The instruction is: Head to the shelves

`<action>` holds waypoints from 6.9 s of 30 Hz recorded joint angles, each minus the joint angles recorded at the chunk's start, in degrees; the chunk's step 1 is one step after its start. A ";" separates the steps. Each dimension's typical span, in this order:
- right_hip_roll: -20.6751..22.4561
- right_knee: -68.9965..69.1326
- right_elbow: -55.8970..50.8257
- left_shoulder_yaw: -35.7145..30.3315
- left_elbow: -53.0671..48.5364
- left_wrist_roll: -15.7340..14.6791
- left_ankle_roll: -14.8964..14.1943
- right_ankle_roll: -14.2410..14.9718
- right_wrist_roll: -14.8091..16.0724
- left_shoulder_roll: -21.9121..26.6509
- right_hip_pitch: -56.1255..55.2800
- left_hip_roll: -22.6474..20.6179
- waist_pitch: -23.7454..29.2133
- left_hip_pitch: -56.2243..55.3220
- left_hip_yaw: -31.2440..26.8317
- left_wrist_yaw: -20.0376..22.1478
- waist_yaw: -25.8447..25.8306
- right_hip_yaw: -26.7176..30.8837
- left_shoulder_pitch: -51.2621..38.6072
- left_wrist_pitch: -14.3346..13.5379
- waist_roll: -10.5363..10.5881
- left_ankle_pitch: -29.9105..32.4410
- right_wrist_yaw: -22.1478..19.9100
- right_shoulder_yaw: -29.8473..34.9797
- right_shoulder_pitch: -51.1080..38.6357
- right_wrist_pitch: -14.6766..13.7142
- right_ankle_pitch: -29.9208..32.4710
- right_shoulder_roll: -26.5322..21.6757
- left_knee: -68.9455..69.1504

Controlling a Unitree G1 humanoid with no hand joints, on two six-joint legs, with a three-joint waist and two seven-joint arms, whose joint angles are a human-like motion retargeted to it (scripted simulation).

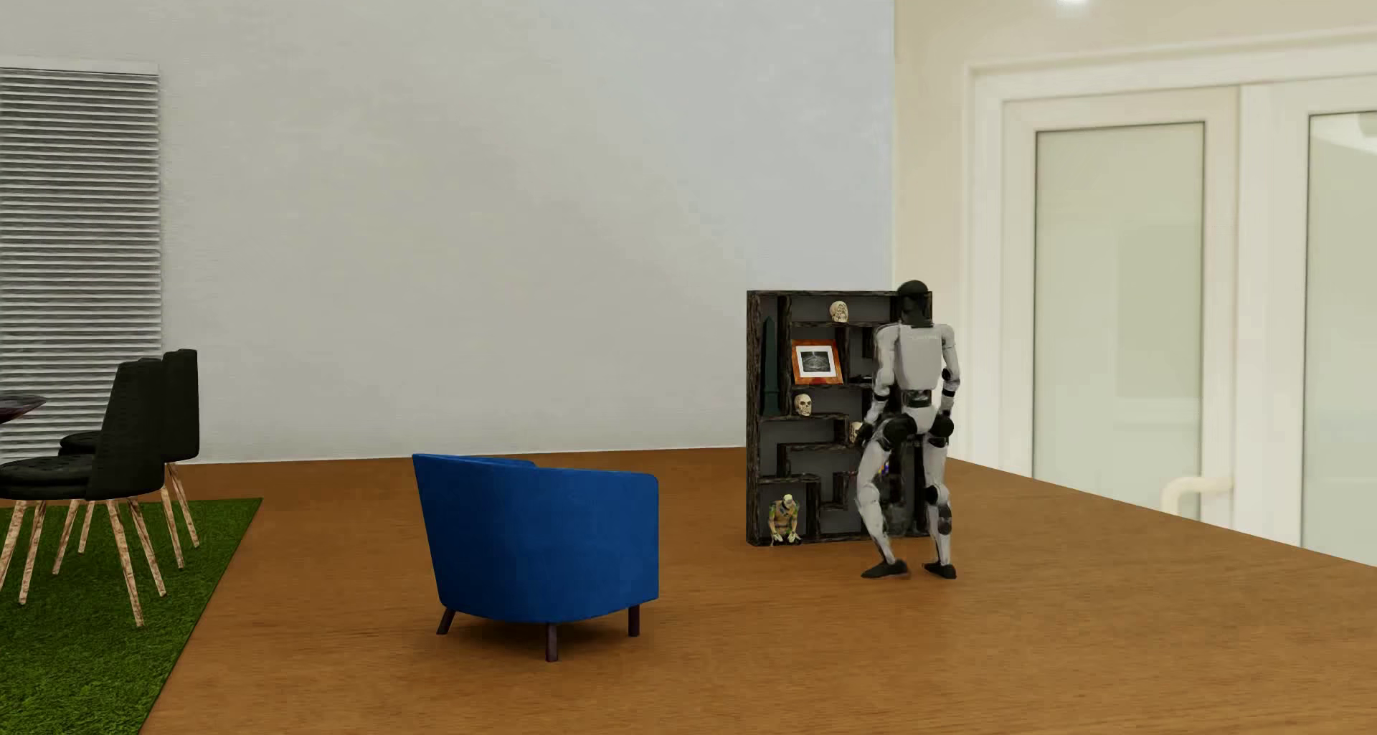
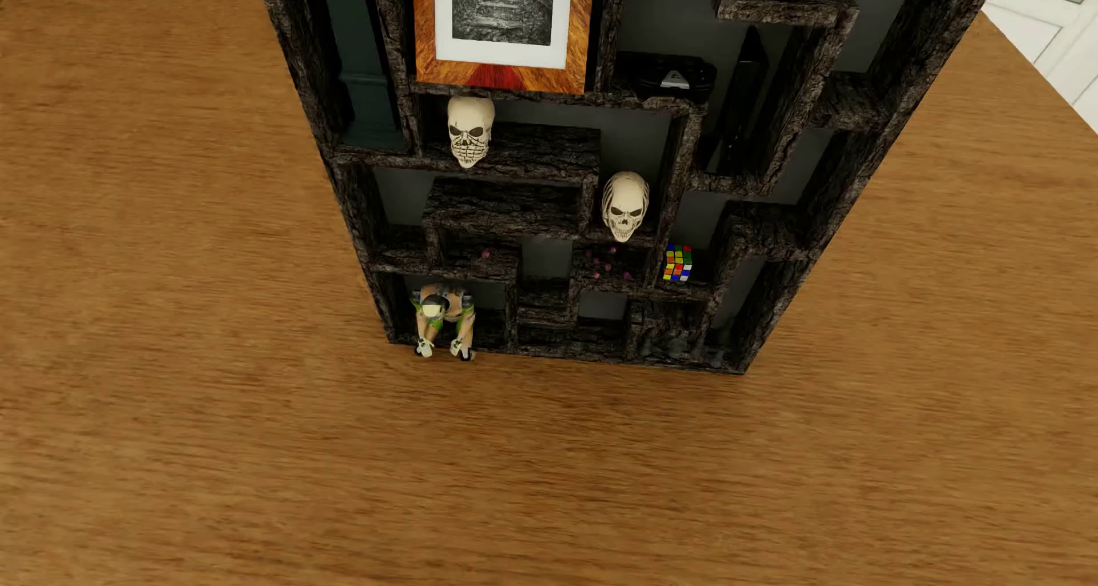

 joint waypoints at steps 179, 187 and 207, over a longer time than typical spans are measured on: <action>-3.32 -3.46 -0.21 -14.66 2.75 8.28 9.47 -0.55 10.90 -1.34 -0.83 -33.74 -0.86 6.42 -42.09 -10.04 1.06 3.11 -10.31 -12.56 -0.73 -6.36 -5.02 14.32 -6.77 4.26 4.13 2.57 -27.20; -3.66 -3.16 -0.07 -14.16 2.87 7.35 9.65 -0.27 11.24 -1.62 -0.95 -34.09 -0.99 6.32 -42.47 -9.24 1.16 2.63 -9.31 -12.10 -0.75 -6.35 -4.91 14.65 -6.37 3.35 3.91 1.63 -27.16; -4.33 -3.31 0.23 -14.87 2.24 6.72 9.62 -0.32 12.11 -1.72 -0.94 -34.83 -0.88 5.63 -44.12 -8.63 1.39 0.62 -8.57 -11.11 -0.76 -5.65 -4.75 16.64 -7.24 2.77 3.73 0.38 -26.86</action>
